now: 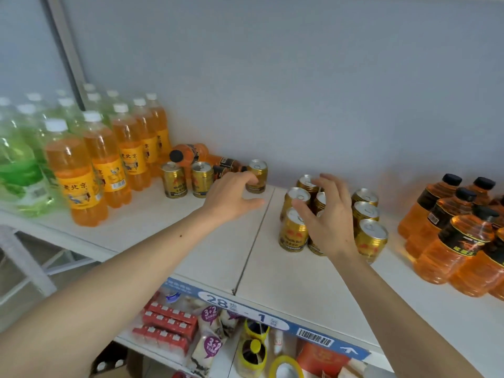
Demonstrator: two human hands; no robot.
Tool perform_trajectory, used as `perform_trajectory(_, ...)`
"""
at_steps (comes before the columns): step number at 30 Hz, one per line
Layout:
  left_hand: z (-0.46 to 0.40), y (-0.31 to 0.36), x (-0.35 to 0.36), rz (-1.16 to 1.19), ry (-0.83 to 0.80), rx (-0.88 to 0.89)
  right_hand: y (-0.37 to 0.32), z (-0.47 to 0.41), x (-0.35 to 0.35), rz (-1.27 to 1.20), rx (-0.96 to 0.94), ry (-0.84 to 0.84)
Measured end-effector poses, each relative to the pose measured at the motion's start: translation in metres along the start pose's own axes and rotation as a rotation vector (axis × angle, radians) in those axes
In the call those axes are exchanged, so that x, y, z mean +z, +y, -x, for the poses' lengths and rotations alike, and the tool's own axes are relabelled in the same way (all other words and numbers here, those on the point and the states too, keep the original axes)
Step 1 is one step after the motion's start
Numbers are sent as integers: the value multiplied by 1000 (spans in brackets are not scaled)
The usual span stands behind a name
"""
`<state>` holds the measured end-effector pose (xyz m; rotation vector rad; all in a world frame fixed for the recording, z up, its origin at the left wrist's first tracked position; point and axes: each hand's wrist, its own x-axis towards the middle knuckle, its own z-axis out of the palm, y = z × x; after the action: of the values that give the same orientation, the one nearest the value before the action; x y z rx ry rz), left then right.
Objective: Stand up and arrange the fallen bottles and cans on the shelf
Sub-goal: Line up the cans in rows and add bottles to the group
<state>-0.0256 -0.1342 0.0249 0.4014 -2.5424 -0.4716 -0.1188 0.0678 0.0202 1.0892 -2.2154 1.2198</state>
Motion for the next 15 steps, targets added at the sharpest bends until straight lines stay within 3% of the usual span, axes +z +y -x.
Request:
perform_trajectory(10,18,-135,-59,-42,133,-43,-91,-22,128,-70,8,-33)
perform_trajectory(15,16,-184,-64,26,176,-129,-116,-50,183,-51,-23,-189)
